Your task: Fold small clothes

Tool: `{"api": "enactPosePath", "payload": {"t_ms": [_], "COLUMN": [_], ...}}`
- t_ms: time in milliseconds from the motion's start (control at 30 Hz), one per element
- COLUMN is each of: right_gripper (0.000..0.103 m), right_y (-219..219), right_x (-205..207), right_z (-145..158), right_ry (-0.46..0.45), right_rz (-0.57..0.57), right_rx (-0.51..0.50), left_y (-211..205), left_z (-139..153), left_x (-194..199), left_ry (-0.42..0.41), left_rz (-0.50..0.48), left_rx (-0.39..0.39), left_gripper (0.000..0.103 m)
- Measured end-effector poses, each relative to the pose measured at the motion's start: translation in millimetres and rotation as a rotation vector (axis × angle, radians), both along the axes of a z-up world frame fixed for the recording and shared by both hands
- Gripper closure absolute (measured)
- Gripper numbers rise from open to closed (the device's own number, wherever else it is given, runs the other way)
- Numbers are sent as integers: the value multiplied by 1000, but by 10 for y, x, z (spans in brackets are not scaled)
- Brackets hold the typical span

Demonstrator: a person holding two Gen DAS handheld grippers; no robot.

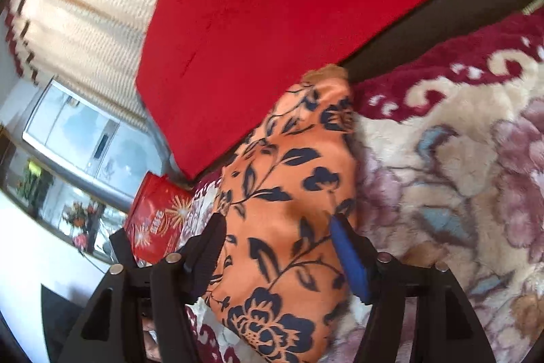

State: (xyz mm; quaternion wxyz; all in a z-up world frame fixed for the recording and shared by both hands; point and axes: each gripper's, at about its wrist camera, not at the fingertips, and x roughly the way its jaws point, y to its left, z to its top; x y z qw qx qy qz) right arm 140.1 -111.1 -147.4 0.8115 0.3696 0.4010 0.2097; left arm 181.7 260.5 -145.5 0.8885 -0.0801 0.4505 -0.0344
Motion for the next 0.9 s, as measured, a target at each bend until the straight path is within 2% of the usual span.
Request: {"api": "enactPosePath", "payload": {"t_ms": [133, 267, 400, 600, 900], "right_gripper": [31, 29, 28, 28, 28], "right_y": [-30, 26, 71, 108, 219], "right_x": [72, 116, 107, 111, 128], "right_z": [-162, -269, -295, -417, -417], "right_ry": [79, 113, 112, 144, 136], "right_rz": [7, 19, 22, 32, 36], "right_rx": [48, 60, 48, 71, 52], "left_y": [-12, -131, -250, -436, -588], "left_z": [-121, -136, -93, 151, 152], "left_x": [57, 52, 5, -144, -175], "left_ry": [56, 48, 40, -87, -103], "left_rz": [-51, -81, -90, -56, -71], "left_rx": [-92, -73, -101, 35, 50], "left_gripper": [2, 2, 2, 2, 2]}}
